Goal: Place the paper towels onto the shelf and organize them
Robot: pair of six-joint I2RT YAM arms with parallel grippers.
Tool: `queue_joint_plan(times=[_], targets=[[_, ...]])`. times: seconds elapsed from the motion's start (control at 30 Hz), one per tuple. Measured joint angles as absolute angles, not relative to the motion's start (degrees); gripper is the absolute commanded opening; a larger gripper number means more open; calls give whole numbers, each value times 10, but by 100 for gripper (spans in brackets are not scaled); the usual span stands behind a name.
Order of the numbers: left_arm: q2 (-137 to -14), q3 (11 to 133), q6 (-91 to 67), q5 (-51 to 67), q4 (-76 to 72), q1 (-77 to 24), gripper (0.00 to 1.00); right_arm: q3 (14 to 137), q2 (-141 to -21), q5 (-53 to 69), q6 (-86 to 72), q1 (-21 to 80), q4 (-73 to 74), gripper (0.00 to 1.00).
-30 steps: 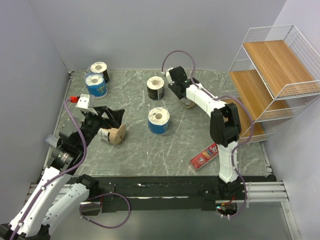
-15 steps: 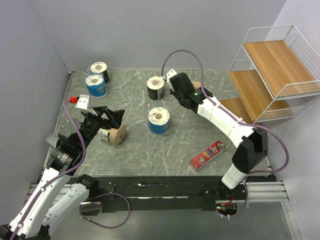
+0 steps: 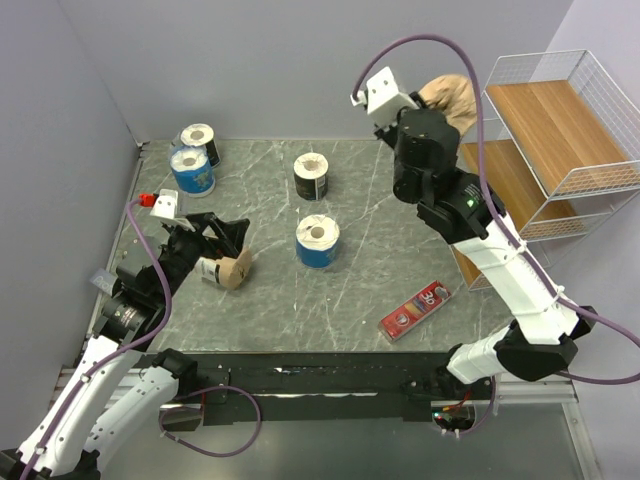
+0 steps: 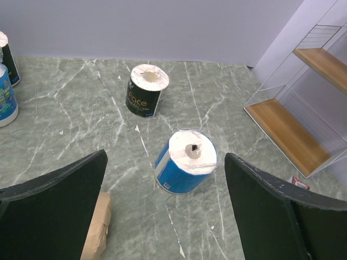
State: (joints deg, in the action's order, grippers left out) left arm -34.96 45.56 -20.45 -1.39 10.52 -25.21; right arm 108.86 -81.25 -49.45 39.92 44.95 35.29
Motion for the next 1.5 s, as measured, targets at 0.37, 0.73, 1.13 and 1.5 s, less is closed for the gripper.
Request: queue_joint_plan(times=[0.37,0.73,1.13,1.5], targets=[[-343,456,-204,-14,105,-252,96,1138,-817,-547,627,379,177,38],[-341,456,-205,-13,105,-252,96,1238,-830,-472,562,209,265,42],[-348,456,-205,-13,105,-256,97,1237,-873,-364,491,93,322,43],[-373,456,-204,-13,105,-256,97,1237,-899,-244,434,-1,330,43]])
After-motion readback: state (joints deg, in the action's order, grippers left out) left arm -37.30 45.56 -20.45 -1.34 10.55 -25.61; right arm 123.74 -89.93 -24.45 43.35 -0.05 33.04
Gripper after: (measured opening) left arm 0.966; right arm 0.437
